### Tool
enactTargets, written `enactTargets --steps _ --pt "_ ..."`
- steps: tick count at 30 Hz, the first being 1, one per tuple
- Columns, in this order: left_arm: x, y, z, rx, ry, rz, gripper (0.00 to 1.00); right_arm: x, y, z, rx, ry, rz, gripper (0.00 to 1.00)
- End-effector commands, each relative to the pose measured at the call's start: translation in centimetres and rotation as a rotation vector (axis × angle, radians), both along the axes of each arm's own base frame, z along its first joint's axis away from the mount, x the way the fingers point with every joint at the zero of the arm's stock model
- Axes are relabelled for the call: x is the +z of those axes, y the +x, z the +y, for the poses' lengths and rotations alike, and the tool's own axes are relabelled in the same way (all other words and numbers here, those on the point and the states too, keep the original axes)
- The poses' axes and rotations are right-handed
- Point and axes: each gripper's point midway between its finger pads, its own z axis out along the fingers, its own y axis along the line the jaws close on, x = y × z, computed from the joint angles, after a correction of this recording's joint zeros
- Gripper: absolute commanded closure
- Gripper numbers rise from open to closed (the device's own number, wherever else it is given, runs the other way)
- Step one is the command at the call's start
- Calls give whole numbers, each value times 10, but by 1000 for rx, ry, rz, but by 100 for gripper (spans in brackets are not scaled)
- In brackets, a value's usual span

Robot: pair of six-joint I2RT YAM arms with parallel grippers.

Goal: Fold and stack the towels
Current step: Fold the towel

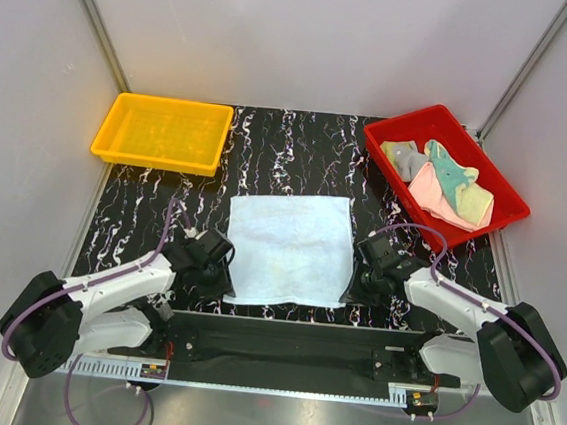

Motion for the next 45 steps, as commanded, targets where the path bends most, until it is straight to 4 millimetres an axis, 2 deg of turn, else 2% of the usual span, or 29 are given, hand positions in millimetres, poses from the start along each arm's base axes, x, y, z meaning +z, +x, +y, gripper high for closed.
enactTargets --steps 1,3,7,8,12,14,16,17,18,20,22,23,24,25,26,27,28,29,30,31,33,34,35,39,40,42,43,45 --pt "-24 -24 22 5 92 81 63 3 2 2 10 5 -36 94" --pt "-24 -25 23 2 93 80 68 3 2 0 5 3 -35 94" --pt "-23 -24 21 2 89 78 89 5 1 -3 -1 -6 -37 98" --pt "-23 -25 23 4 93 81 98 6 2 -3 -3 -11 -43 99" --pt "-15 -23 24 -8 102 65 100 14 1 -8 -16 -25 -57 100" --pt "0 -16 16 -19 74 40 100 20 1 -10 -24 -25 -60 100" --pt "19 -14 11 -41 44 20 100 35 2 -10 -28 -16 -85 100" --pt "36 -7 5 -49 21 -9 100 41 5 -9 -30 -10 -99 100" --pt "48 -2 1 -63 5 -36 100 55 10 -7 -30 5 -133 100" --pt "86 16 -13 -79 -35 -106 100 83 25 0 -35 29 -201 100" --pt "107 29 -18 -101 -14 -137 100 100 36 0 -37 13 -237 100" --pt "138 42 -26 -121 -31 -189 100 123 46 5 -25 20 -277 100" --pt "143 49 -26 -127 -1 -191 100 135 51 7 -19 24 -293 100" --pt "158 55 -29 -132 -1 -215 100 146 59 4 -29 2 -325 100" --pt "168 58 -27 -146 17 -218 100 170 66 7 -14 4 -362 100" --pt "196 70 -34 -142 -10 -276 100 182 70 7 -12 1 -381 100" --pt "205 71 -33 -146 -3 -283 100 193 73 8 -9 0 -403 100" --pt "216 74 -33 -147 -8 -304 100 215 77 8 0 7 -442 100" --pt "238 80 -37 -142 -34 -350 100 225 77 7 0 10 -458 100" --pt "245 79 -35 -145 -33 -353 100 243 81 7 -7 20 -496 100" --pt "260 80 -35 -149 -43 -377 100 256 77 1 -1 9 -512 100" --pt "274 82 -33 -142 -53 -406 100 261 77 -3 -8 -5 -528 100" --pt "278 80 -30 -141 -44 -407 100 270 75 -8 -12 -10 -546 100" --pt "296 83 -24 -126 -66 -452 100 285 76 -17 -31 -36 -591 100" --pt "301 89 -20 -108 -74 -465 100 289 79 -18 -35 -38 -605 100" --pt "300 96 -22 -131 -98 -456 100 292 92 -16 -30 -61 -636 100" --pt "304 111 -16 -97 -113 -475 100 301 99 -14 -35 -62 -662 100" --pt "305 125 -22 -132 -172 -463 100 301 124 -6 -16 -114 -693 100"
